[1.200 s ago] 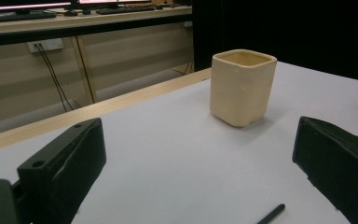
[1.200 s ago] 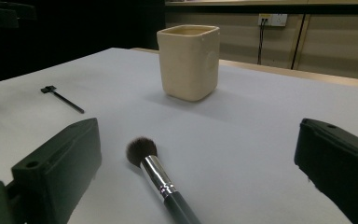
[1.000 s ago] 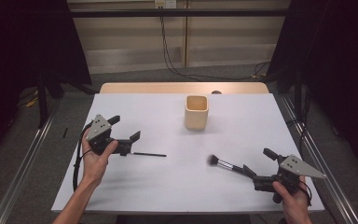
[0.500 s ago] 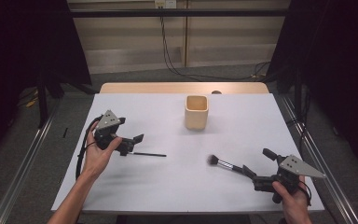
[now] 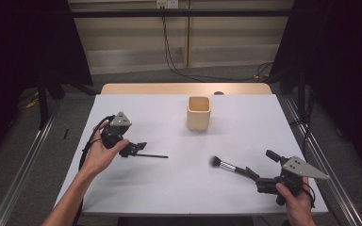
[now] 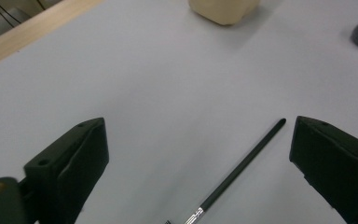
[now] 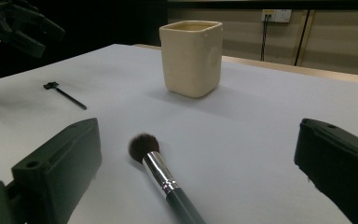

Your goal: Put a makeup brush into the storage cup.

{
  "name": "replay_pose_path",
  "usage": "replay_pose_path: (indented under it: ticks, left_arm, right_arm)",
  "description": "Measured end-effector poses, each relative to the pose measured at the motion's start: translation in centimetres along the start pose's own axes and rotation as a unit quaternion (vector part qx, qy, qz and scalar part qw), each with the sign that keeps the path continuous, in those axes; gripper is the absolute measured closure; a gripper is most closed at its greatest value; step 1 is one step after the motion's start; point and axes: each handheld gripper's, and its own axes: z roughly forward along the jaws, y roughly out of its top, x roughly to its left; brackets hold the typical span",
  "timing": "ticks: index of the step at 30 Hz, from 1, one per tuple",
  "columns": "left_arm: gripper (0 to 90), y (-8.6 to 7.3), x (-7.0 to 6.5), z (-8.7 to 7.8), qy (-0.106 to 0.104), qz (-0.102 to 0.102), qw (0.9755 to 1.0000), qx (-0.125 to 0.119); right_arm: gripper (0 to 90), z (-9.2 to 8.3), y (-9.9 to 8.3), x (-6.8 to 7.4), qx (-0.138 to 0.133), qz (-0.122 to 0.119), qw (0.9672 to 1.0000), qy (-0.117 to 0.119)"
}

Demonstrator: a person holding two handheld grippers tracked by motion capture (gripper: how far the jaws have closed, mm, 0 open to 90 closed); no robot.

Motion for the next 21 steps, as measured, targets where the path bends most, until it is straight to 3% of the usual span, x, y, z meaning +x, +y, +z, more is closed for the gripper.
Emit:
replay_pose_path:
  ticks: [6,8,14,15,16,18,21]
  left_arm:
    - [4.7,0.3,0.1,0.8,-0.012,0.007,0.9988,0.048]
    - [4.5,0.4,0.1,1.0,-0.014,0.023,0.9976,0.063]
    - [5.2,0.3,0.1,1.7,-0.040,0.047,0.9908,0.120]
    - [5.2,0.2,-0.1,1.9,-0.039,0.042,0.9913,0.119]
    - [5.3,0.2,-0.1,1.9,-0.042,0.053,0.9892,0.130]
    - [5.8,0.1,0.0,2.2,-0.050,0.047,0.9877,0.141]
    - [6.8,0.1,0.1,2.5,-0.062,0.058,0.9835,0.160]
  right_arm:
    - [0.4,0.0,0.0,0.0,0.005,0.010,0.9999,0.005]
    - [0.3,-0.1,0.0,-0.1,0.004,0.007,1.0000,0.005]
    - [0.3,0.0,0.0,0.0,0.005,0.007,0.9999,0.006]
    - [0.3,-0.1,0.0,0.0,0.005,0.007,0.9999,0.006]
    - [0.3,0.0,0.0,0.0,0.005,0.007,0.9999,0.006]
    - [0.3,0.0,0.0,0.0,0.006,0.006,0.9999,0.007]
    - [0.3,0.0,0.0,0.0,0.007,0.002,1.0000,0.006]
